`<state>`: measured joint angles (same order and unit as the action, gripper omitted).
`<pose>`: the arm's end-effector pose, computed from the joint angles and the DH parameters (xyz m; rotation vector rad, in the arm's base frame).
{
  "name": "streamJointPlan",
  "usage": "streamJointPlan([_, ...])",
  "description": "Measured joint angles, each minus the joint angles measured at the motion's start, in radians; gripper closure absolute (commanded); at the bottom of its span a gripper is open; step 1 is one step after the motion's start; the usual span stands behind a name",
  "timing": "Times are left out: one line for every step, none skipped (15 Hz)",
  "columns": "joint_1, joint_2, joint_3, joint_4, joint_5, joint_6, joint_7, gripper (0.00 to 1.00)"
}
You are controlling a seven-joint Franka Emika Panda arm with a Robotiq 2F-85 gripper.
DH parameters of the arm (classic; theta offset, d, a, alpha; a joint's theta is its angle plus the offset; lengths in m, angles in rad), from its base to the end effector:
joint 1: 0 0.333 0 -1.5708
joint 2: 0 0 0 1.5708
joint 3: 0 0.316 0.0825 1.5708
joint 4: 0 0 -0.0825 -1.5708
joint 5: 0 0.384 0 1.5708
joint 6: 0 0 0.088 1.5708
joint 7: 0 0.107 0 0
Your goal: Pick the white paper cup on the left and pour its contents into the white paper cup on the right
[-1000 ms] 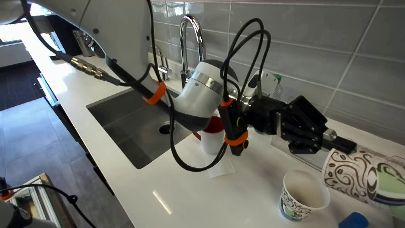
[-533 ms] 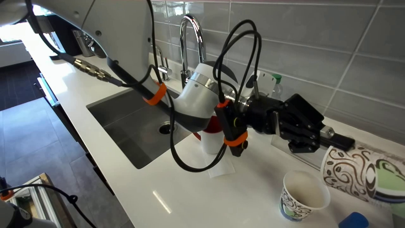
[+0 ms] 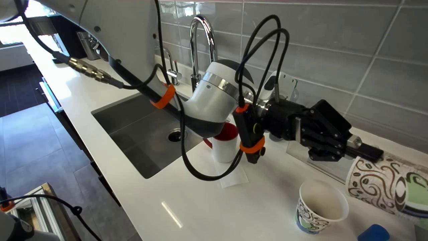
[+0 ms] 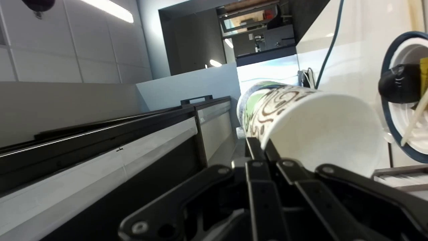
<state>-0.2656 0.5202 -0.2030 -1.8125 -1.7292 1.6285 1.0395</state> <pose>0.5372 -0.3673 0.3234 1.3435 -0.3795 -0.0239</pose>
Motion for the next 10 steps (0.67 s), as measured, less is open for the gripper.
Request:
streamJointPlan([-0.011, -0.014, 0.001, 0.0, 0.004, 0.044, -0.023, 0.99])
streamJointPlan([-0.023, -0.028, 0.003, 0.0, 0.01, 0.092, -0.044, 0.99])
streamJointPlan([-0.034, -0.043, 0.003, 0.0, 0.019, 0.14, -0.067, 0.99])
streamJointPlan([-0.045, -0.059, 0.004, 0.0, 0.031, 0.188, -0.091, 0.99])
streamJointPlan([-0.055, -0.075, 0.004, -0.001, 0.045, 0.238, -0.115, 0.99])
streamJointPlan([-0.063, -0.092, 0.004, -0.002, 0.066, 0.286, -0.14, 0.99])
streamJointPlan([-0.071, -0.109, 0.004, -0.005, 0.088, 0.334, -0.165, 0.99])
streamJointPlan([-0.077, -0.126, 0.004, -0.009, 0.116, 0.381, -0.189, 0.99])
streamJointPlan([-0.082, -0.143, 0.004, -0.014, 0.143, 0.422, -0.212, 0.99])
streamJointPlan([-0.085, -0.159, 0.003, -0.019, 0.168, 0.46, -0.234, 0.99])
